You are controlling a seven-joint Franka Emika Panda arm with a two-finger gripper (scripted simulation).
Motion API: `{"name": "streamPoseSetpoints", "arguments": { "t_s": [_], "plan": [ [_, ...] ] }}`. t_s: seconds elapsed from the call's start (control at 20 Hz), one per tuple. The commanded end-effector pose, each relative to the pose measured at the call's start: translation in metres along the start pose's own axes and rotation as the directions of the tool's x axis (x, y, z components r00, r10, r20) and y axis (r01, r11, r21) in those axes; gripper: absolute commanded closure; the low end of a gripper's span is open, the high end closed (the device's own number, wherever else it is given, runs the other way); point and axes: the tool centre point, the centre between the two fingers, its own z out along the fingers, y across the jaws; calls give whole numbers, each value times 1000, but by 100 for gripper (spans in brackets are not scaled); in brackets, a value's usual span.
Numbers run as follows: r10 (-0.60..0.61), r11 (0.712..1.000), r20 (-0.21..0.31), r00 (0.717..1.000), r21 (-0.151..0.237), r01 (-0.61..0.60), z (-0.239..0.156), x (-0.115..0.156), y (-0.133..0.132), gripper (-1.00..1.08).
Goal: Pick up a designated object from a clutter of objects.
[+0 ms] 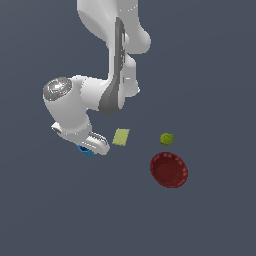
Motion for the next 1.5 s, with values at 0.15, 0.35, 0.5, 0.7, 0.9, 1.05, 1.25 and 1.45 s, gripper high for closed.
{"name": "streamPoseSetpoints", "arguments": {
  "t_s": [0.15, 0.35, 0.5, 0.7, 0.9, 1.05, 1.25, 1.45],
  "plan": [
    [0, 1000, -1, 1000, 2, 0, -44, -23, 21, 108],
    [0, 1000, -1, 1000, 2, 0, -77, -40, 37, 108],
    [0, 1000, -1, 1000, 2, 0, -103, -53, 50, 108],
    [0, 1000, -1, 1000, 2, 0, -140, -71, 67, 108],
    [1, 1000, -1, 1000, 1, -1, -175, -88, 84, 108],
    [1, 1000, -1, 1000, 0, -1, -198, -98, 95, 108],
    [1, 1000, -2, 1000, -1, -1, -224, -110, 107, 108],
    [1, 1000, -2, 1000, -1, -1, -242, -117, 115, 108]
  ]
}}
